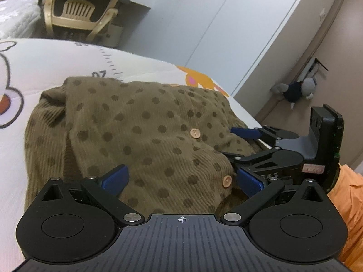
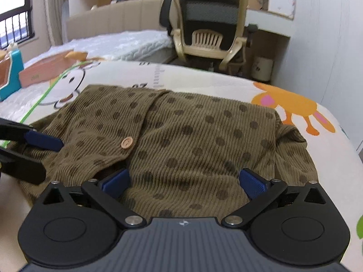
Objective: Fold clothes
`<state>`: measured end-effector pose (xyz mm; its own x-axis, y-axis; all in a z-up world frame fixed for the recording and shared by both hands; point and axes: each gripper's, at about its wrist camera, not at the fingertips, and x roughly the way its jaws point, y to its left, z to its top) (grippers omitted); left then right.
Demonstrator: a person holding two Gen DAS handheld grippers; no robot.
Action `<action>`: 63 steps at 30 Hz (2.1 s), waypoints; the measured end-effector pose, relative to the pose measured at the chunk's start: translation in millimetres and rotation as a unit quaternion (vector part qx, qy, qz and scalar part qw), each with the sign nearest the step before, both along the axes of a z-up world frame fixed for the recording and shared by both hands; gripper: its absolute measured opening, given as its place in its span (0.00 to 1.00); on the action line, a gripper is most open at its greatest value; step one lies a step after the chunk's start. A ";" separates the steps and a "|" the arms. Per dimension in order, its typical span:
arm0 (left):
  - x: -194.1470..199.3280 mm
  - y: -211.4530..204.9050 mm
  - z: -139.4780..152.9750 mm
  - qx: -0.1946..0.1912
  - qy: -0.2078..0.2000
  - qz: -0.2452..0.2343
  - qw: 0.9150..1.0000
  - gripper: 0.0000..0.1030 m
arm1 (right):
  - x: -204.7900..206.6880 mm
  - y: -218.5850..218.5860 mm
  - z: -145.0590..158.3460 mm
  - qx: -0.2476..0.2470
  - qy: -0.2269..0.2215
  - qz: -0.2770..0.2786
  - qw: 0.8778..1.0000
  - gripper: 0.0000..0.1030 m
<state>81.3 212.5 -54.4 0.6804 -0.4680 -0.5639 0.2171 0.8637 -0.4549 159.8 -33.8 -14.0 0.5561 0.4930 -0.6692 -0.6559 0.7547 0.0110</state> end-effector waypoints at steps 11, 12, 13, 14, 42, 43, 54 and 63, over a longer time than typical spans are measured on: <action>0.9 37.1 41.8 -0.011 -0.027 0.066 0.997 1.00 | -26.5 12.5 9.5 -0.008 -0.031 0.044 0.999 1.00; 11.6 41.8 38.6 -0.013 -0.015 0.077 0.997 1.00 | -27.3 22.8 -3.1 -0.043 -0.027 0.044 0.998 1.00; 22.4 46.5 35.3 -0.016 -0.002 0.087 0.996 1.00 | -30.5 24.0 -7.4 -0.045 -0.037 0.044 0.997 1.00; 33.2 51.2 32.0 -0.018 0.010 0.097 0.995 1.00 | -33.9 23.8 -10.5 -0.041 -0.050 0.043 0.997 1.00; -15.4 57.9 12.3 0.070 0.058 0.123 0.988 0.23 | -92.5 66.0 20.9 0.028 -0.063 0.175 0.982 0.70; -16.1 56.6 16.6 0.070 0.052 0.119 0.989 0.23 | -97.9 74.6 18.7 0.025 -0.064 0.186 0.980 0.69; -9.5 71.0 25.2 -0.058 0.070 0.119 0.989 0.23 | -114.0 160.1 -3.6 -0.037 -0.116 0.213 0.969 0.55; -2.4 109.8 26.9 -0.111 0.066 0.163 0.978 0.90 | -90.6 143.9 4.8 0.011 -0.085 0.175 0.981 0.27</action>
<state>78.9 322.4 -27.4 0.7416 -0.3590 -0.5666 -0.1276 0.7538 -0.6446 69.3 110.1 -9.2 0.4526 0.6871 -0.5683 -0.8689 0.4832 -0.1077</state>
